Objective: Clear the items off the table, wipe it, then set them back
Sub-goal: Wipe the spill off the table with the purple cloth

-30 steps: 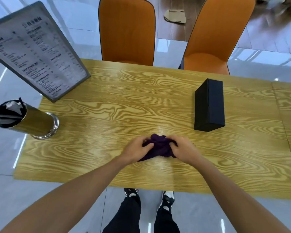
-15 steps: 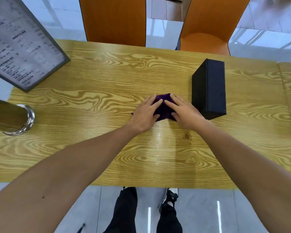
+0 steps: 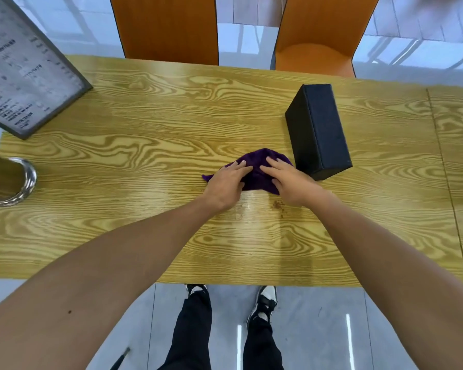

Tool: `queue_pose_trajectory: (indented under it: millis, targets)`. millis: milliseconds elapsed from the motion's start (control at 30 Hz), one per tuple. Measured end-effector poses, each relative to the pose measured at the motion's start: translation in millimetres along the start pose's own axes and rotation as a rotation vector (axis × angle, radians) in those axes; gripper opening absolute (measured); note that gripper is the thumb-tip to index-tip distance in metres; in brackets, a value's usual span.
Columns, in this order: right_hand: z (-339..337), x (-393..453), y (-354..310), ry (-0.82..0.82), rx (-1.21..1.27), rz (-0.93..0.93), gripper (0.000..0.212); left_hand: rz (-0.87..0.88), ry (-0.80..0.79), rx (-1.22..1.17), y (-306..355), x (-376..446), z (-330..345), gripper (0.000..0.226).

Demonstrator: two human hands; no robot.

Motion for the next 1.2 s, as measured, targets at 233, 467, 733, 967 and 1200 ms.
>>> queue_pose_trajectory:
  millis: [233,467,733,967,1200]
  targets:
    - [8.2,-22.0,28.9,0.044,0.067,0.078,0.048,0.014,0.005,0.125,25.8,6.1,20.7,0.046]
    - [30.4,-55.7,33.6,0.085,0.095,0.071,0.045,-0.049,-0.025,0.070,41.2,-20.9,40.2,0.042]
    - [68.9,-103.6,21.5,0.078,0.133,0.090,0.045,-0.075,-0.008,-0.045,60.9,-75.7,86.9,0.042]
    - [86.6,-134.2,6.2,0.111,0.173,0.099,0.044,-0.133,0.009,-0.147,63.5,-102.3,112.3,0.040]
    - [49.3,-128.5,19.6,0.114,0.571,0.235,0.035,-0.301,0.031,-0.700,46.5,-96.1,86.6,0.033]
Point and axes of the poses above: each hand's wrist, its own x-axis towards the middle knuckle, its own z-axis out of the palm, y = z × x, the point moved 6 cm from there along x, towards the middle knuckle, and after that the axes turned 14 degrees about -x, right-handed, at the moved point
